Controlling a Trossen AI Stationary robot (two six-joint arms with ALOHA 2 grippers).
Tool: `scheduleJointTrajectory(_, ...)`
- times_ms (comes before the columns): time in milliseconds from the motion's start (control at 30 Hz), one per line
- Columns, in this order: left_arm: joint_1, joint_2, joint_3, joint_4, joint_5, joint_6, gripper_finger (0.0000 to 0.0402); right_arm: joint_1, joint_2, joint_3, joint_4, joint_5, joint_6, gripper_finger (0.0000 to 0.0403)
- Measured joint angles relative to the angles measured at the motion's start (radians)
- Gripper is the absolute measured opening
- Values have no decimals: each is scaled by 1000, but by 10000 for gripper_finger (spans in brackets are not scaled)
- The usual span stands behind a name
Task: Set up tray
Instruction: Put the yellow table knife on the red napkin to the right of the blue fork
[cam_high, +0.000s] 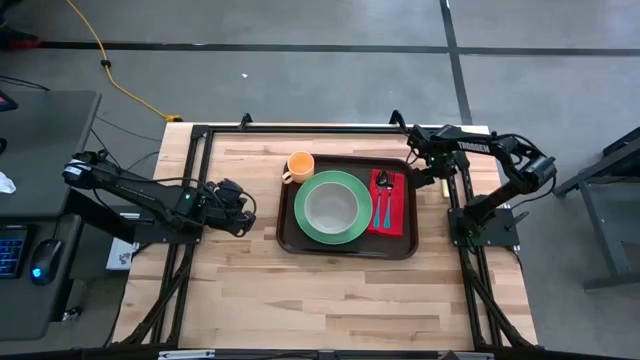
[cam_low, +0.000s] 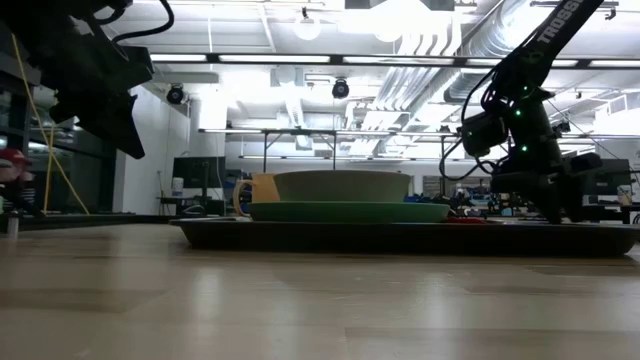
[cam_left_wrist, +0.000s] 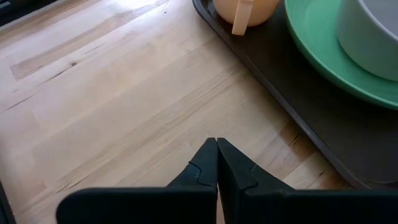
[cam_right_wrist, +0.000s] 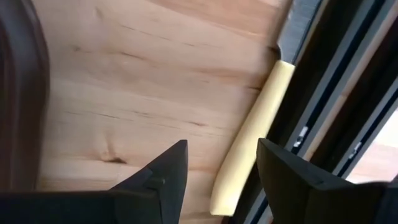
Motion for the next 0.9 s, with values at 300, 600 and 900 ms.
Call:
scheduleJointTrajectory(300,0,0,0,0,-3,5,31,-2,0,-4,-6,27,7,171)
scheduleJointTrajectory(600,0,0,0,-3,-7,8,31,-67,-14,-147,108,-22,45,173)
scheduleJointTrajectory(900,0,0,0,-5,-26,8,31,-51,-33,-130,129,-70,70,151)
